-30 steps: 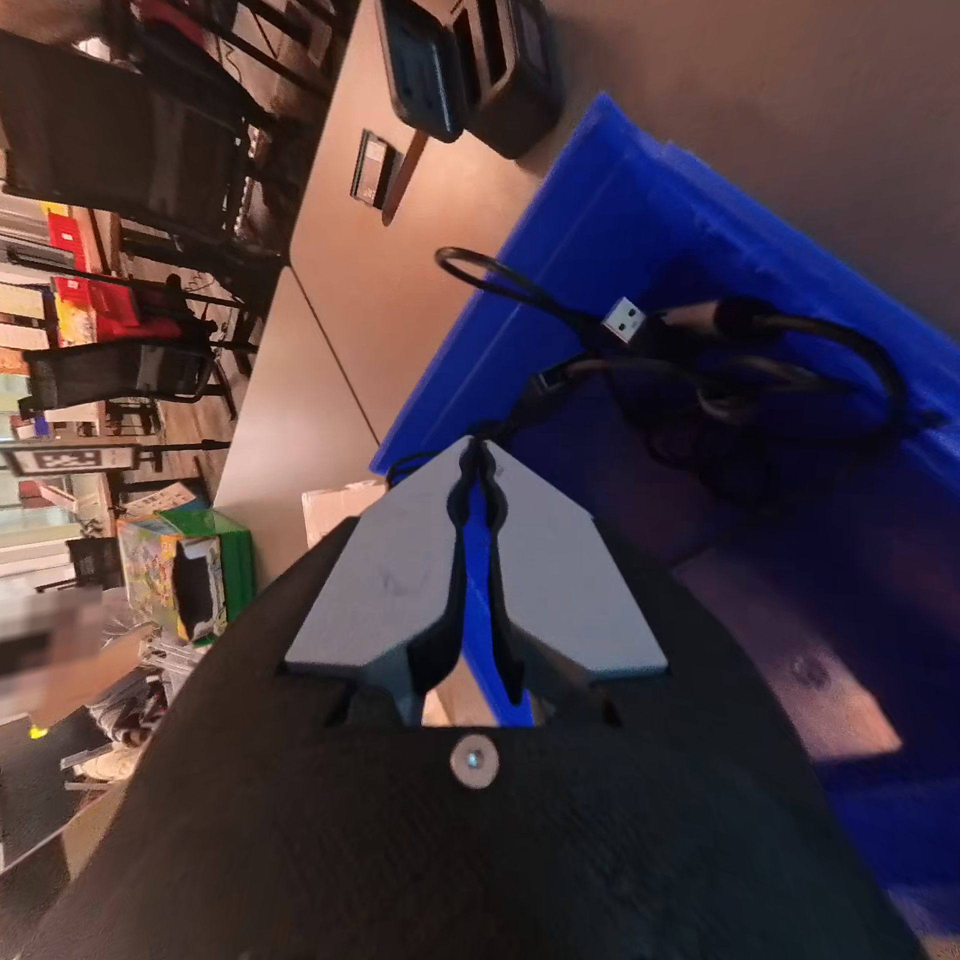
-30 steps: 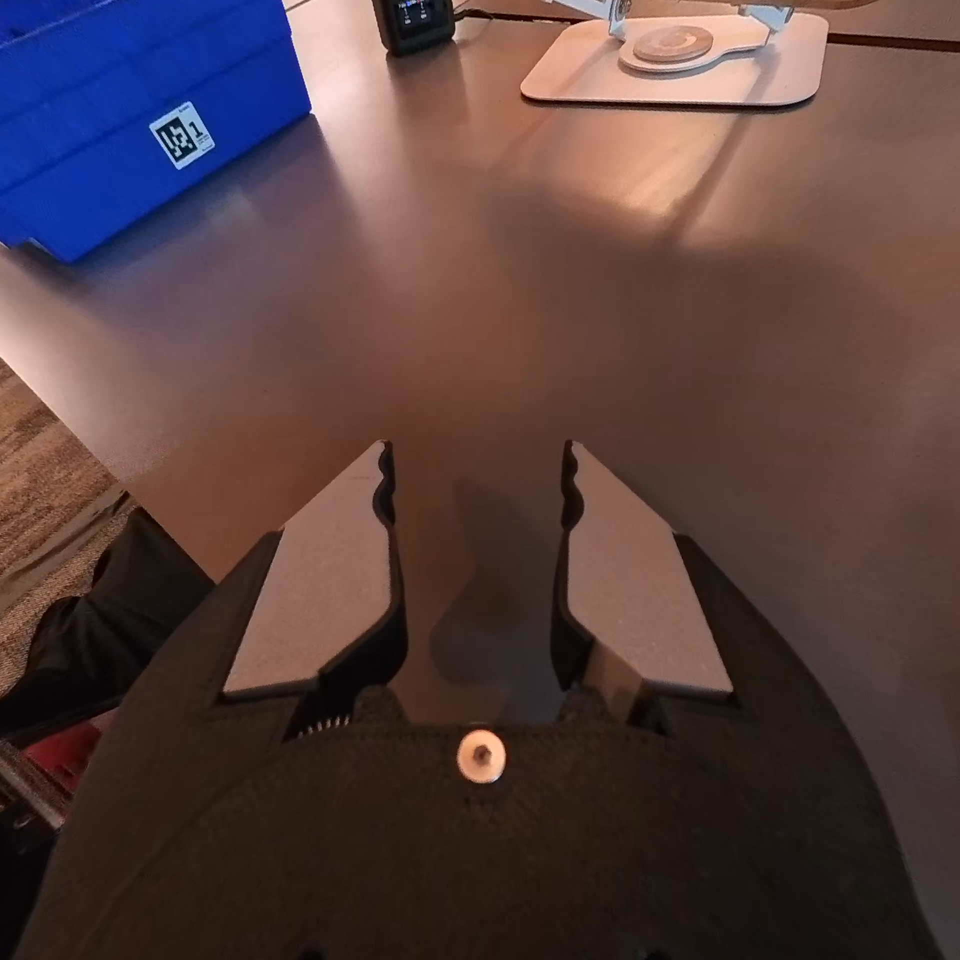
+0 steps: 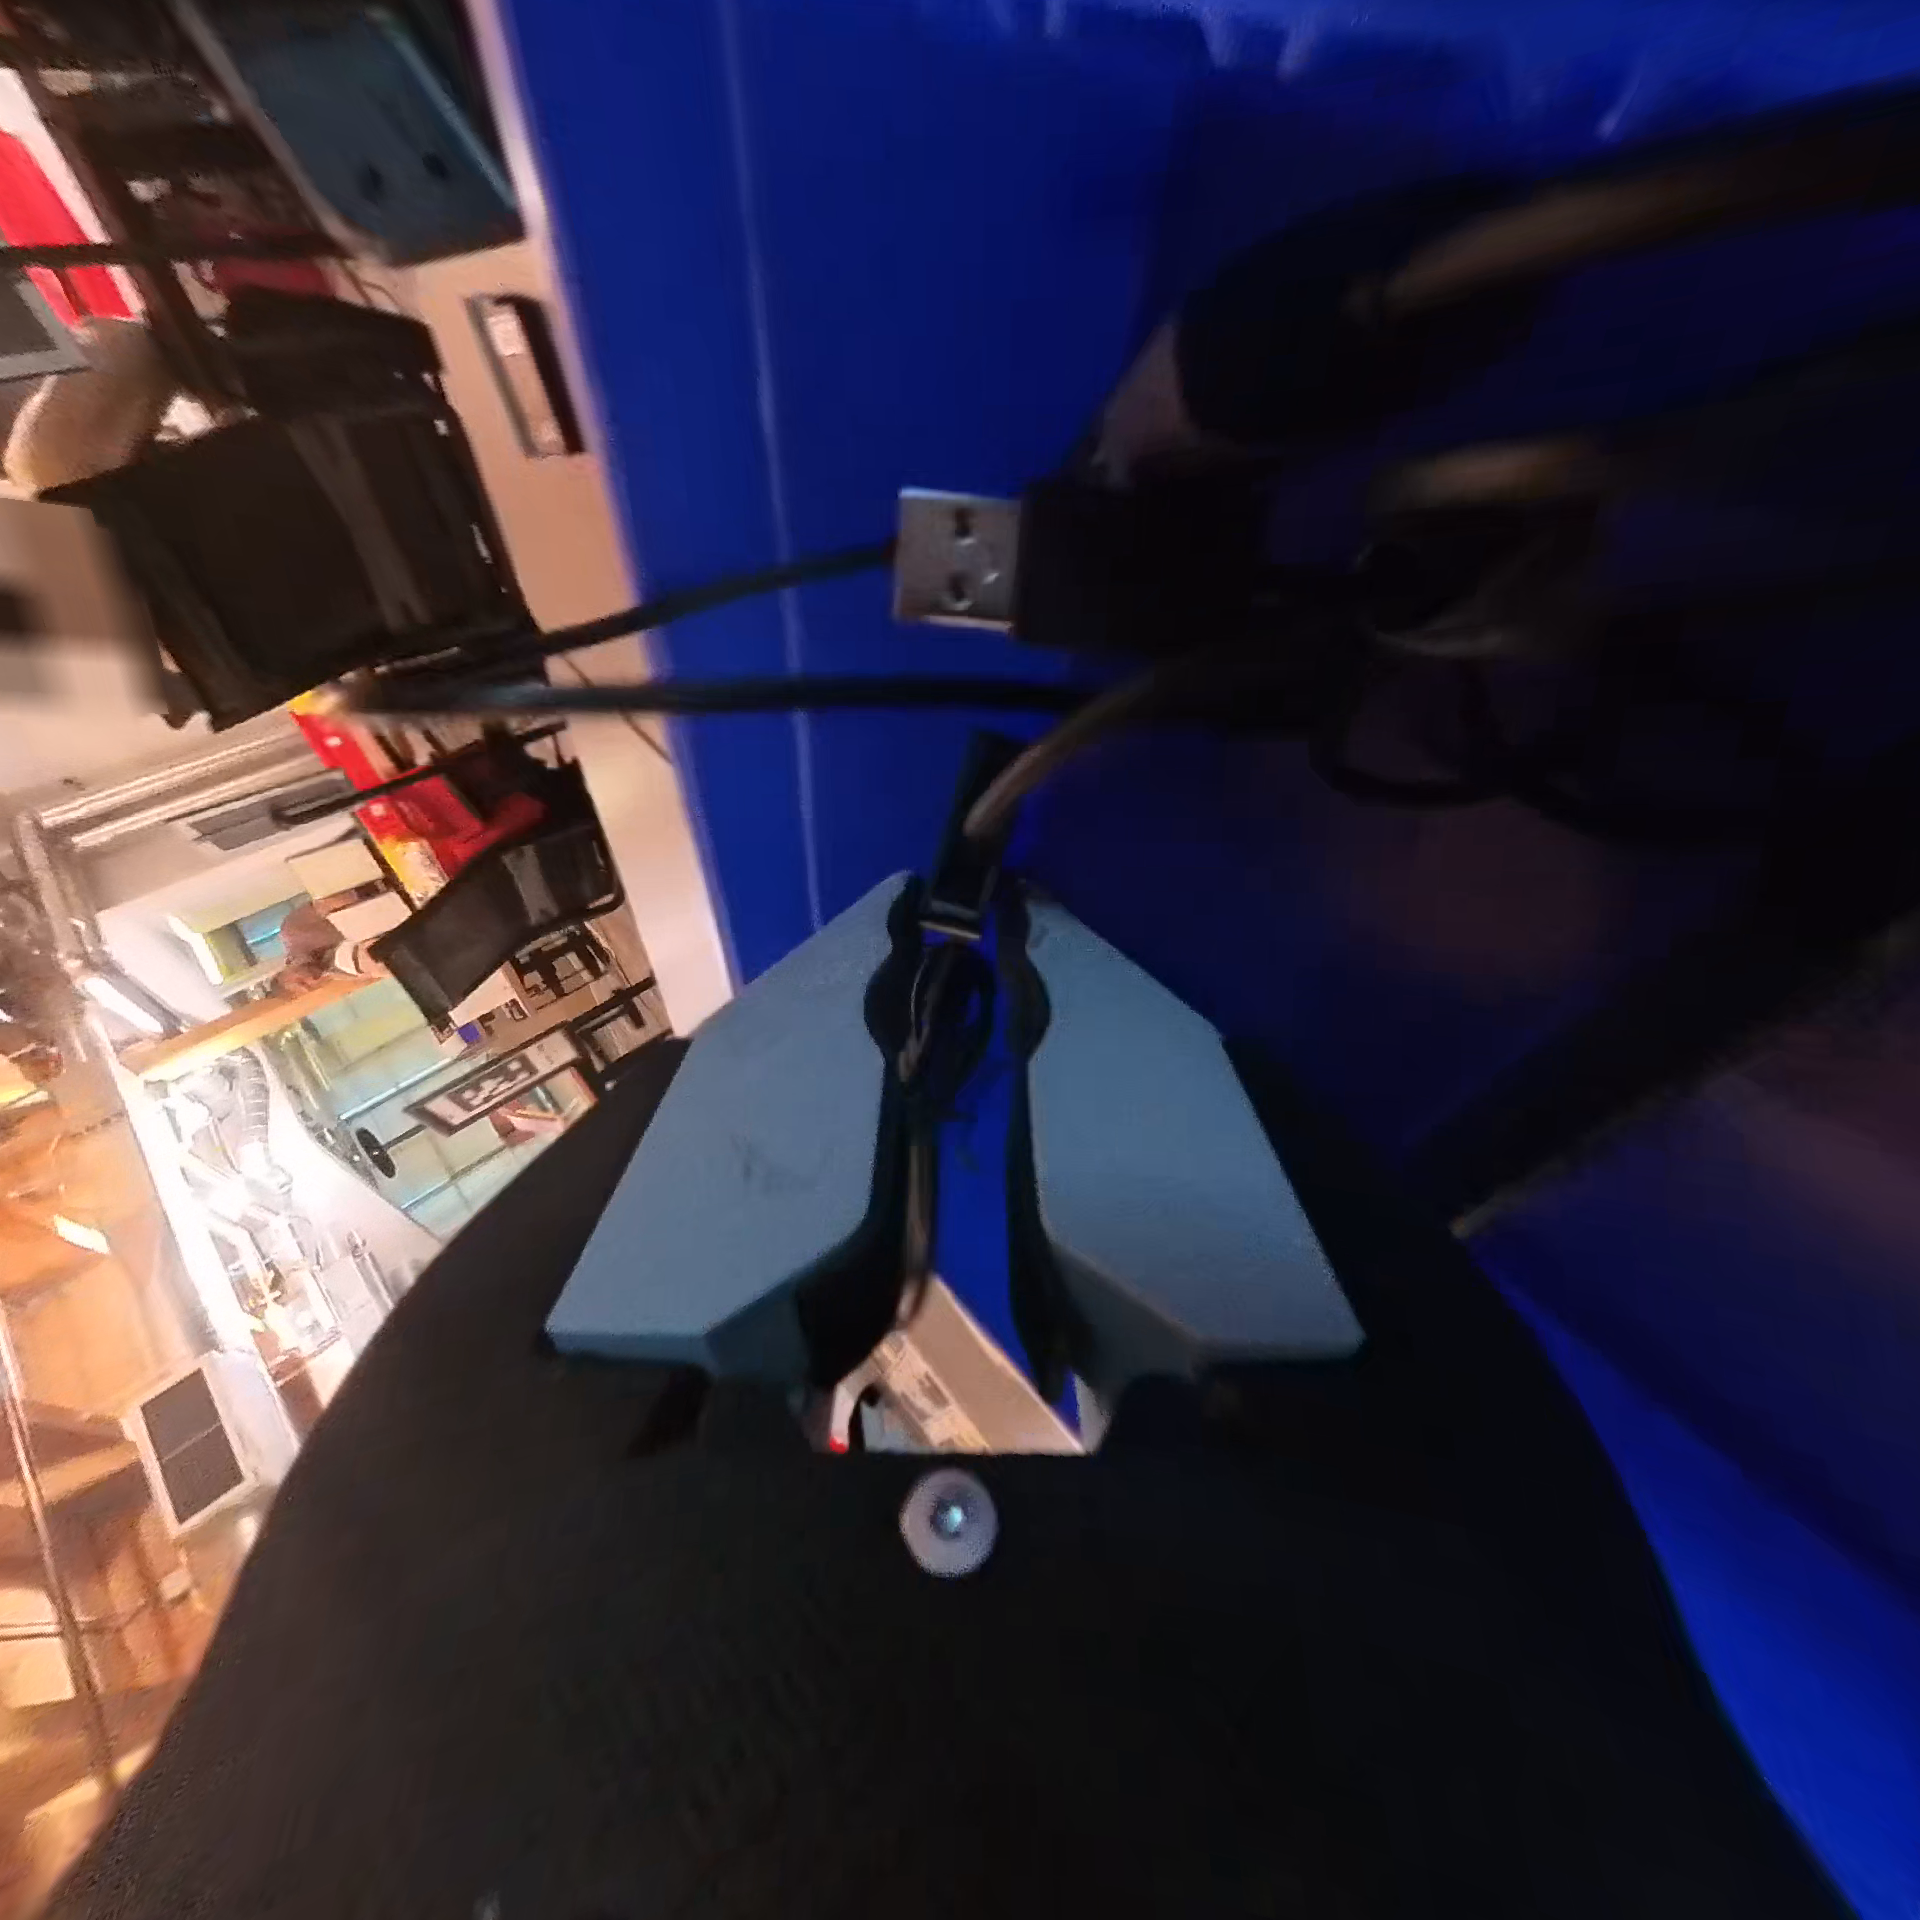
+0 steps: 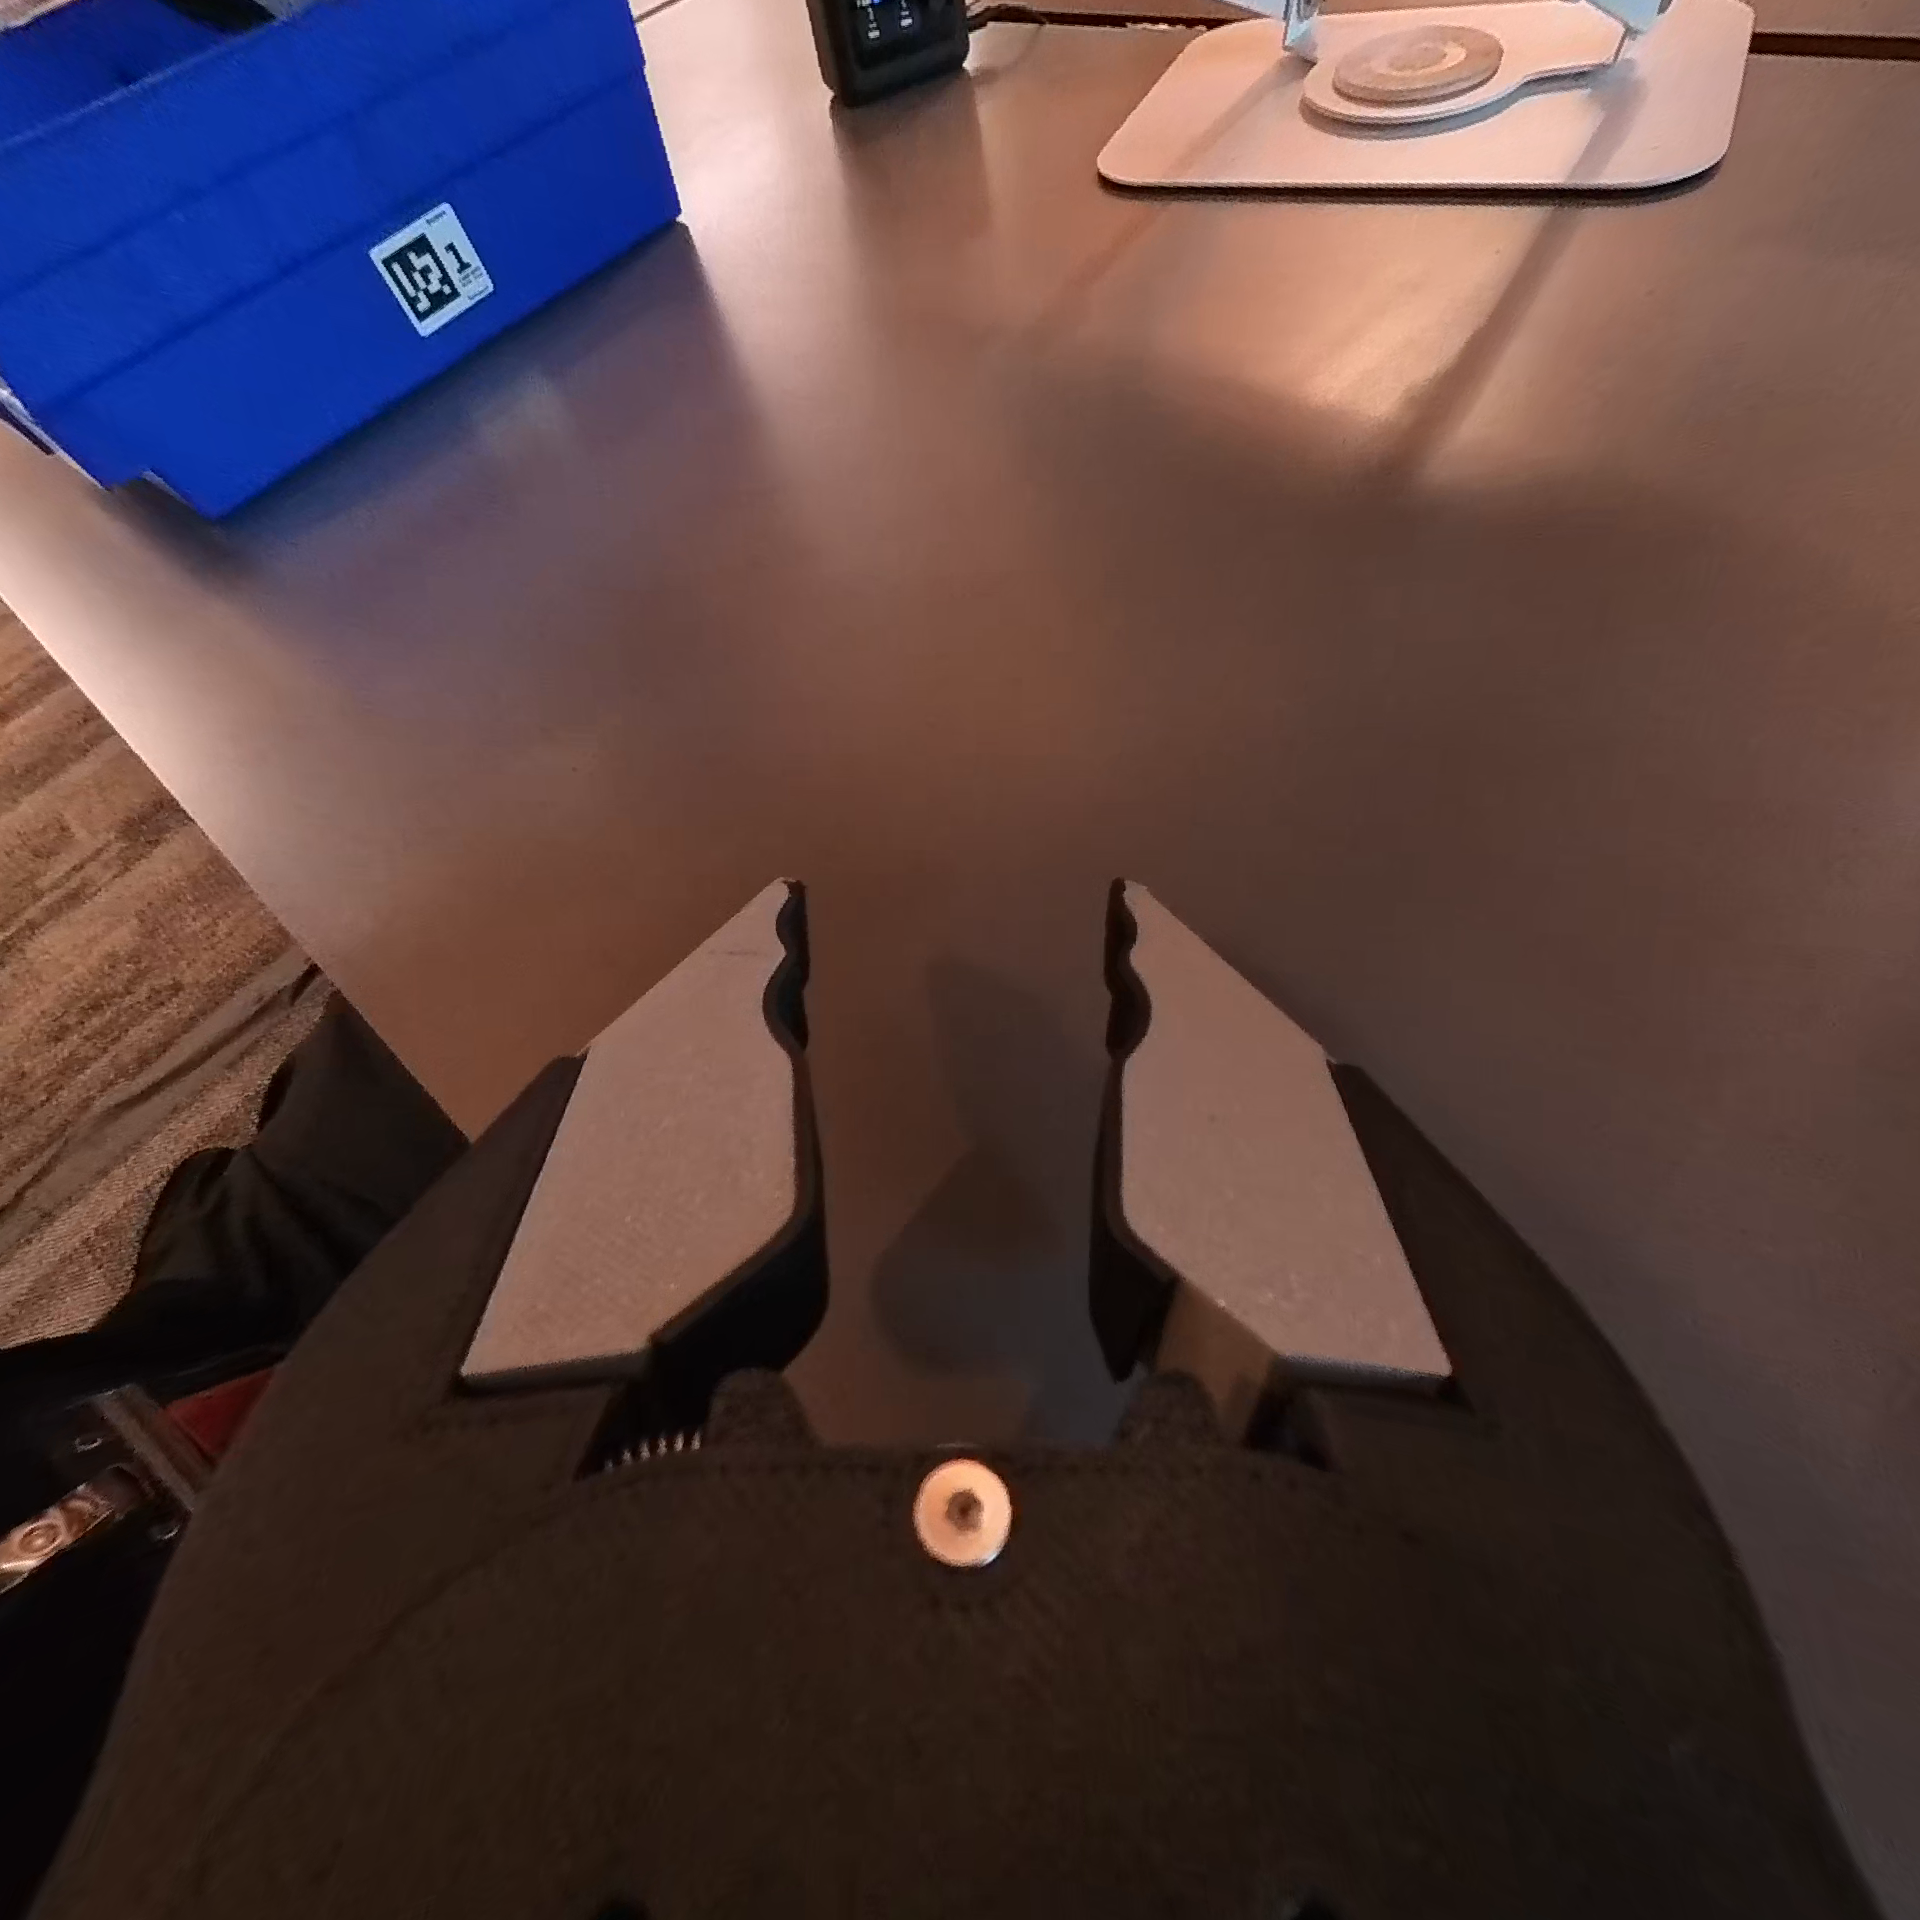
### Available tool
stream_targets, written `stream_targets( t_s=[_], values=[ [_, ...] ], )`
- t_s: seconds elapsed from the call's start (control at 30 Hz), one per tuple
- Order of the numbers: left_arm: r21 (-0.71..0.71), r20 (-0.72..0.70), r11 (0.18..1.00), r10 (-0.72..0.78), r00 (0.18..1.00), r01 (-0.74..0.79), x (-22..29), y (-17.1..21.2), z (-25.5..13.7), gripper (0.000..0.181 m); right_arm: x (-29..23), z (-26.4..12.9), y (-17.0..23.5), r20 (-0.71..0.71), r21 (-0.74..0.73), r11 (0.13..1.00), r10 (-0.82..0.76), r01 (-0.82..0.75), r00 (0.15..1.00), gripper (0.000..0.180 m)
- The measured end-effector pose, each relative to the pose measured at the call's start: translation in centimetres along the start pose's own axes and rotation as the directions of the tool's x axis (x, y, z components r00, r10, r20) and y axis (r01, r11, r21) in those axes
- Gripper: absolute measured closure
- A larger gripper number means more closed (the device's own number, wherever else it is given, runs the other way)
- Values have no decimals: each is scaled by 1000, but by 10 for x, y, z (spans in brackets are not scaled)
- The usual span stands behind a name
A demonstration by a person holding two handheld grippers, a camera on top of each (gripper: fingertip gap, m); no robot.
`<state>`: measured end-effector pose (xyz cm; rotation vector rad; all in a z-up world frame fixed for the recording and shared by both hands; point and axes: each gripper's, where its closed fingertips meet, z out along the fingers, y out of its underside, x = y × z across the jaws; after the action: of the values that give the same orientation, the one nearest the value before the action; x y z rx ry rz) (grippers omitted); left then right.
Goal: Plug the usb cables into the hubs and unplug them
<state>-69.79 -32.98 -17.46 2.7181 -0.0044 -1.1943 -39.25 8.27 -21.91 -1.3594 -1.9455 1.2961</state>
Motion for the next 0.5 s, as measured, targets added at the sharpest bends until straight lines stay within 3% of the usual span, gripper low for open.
stream_targets(
  t_s=[0.03,0.17,0.37,0.5],
  values=[
    [11,18,1000,-19,1000,19,-4,4,-7,170,0,0,0,-1,0,1000,-1,1,1000,125],
    [0,108,999,-46,993,47,-23,30,-45,172,0,-1,0,-8,7,1000,-8,8,1000,126],
    [28,438,997,-72,896,66,-80,57,-141,172,0,0,1,-14,-1,1000,-1,1,1000,127],
    [152,491,971,-234,839,182,-102,58,-198,173,-1,-1,2,-9,0,1000,7,-7,1000,125]
  ],
)
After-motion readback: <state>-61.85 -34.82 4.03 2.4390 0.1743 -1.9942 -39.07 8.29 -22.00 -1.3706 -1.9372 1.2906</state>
